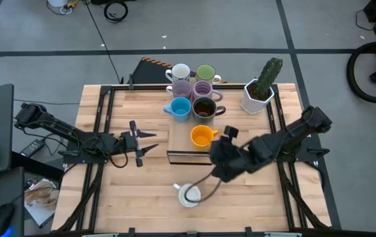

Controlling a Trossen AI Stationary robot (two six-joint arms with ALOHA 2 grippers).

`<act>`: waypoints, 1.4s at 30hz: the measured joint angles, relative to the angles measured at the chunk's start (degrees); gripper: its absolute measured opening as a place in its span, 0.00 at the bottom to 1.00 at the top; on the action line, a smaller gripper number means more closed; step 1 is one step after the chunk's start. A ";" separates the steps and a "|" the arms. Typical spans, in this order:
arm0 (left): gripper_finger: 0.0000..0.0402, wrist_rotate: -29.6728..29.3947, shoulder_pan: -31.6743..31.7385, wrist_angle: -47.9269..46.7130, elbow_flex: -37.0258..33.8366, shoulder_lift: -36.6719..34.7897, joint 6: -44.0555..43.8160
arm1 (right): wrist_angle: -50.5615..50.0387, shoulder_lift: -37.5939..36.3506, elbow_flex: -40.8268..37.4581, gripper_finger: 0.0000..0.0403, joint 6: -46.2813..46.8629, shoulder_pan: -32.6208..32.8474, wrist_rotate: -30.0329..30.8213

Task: Place coffee mugs
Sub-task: Put the light green mug on the shelf

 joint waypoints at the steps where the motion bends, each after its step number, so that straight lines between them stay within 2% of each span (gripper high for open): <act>1: 0.47 1.28 0.00 0.52 0.02 0.01 -0.59 | 0.04 -0.31 -1.27 0.46 1.44 0.76 0.21; 3: 0.47 4.42 -0.02 2.22 0.00 0.02 -1.59 | -0.19 -1.22 -3.90 0.46 3.85 2.41 0.53; 7: 0.47 15.43 -0.87 5.51 0.00 0.08 -2.67 | 0.10 -4.65 -8.06 0.46 6.86 6.70 3.68; 8: 0.47 16.51 -1.62 6.45 0.00 0.23 -2.78 | 0.19 -5.51 -9.13 0.46 7.65 7.84 4.91; 12: 0.46 12.09 -5.59 6.70 1.36 3.88 -5.67 | 1.36 -9.06 -14.11 0.46 9.88 11.81 9.79; 15: 0.44 7.08 -9.10 0.15 6.36 8.75 -7.03 | 5.15 -11.72 -19.82 0.46 9.78 13.79 12.36; 20: 0.41 2.04 -13.10 -15.02 19.74 18.06 -11.60 | 16.51 -15.95 -30.92 0.46 7.29 14.09 13.21; 25: 0.40 1.94 -13.82 -30.76 33.38 26.45 -18.67 | 28.46 -19.17 -39.76 0.46 -2.07 14.04 10.76; 32: 0.40 1.92 -12.39 -50.81 50.36 36.36 -29.91 | 39.32 -27.92 -50.26 0.46 -11.43 15.32 13.42; 37: 0.40 4.09 -10.80 -55.63 57.12 40.96 -32.30 | 49.18 -33.04 -57.26 0.46 -16.79 15.31 14.09; 42: 0.40 11.07 -8.19 -57.83 59.74 41.97 -40.00 | 62.02 -35.10 -64.70 0.46 -21.56 14.66 15.37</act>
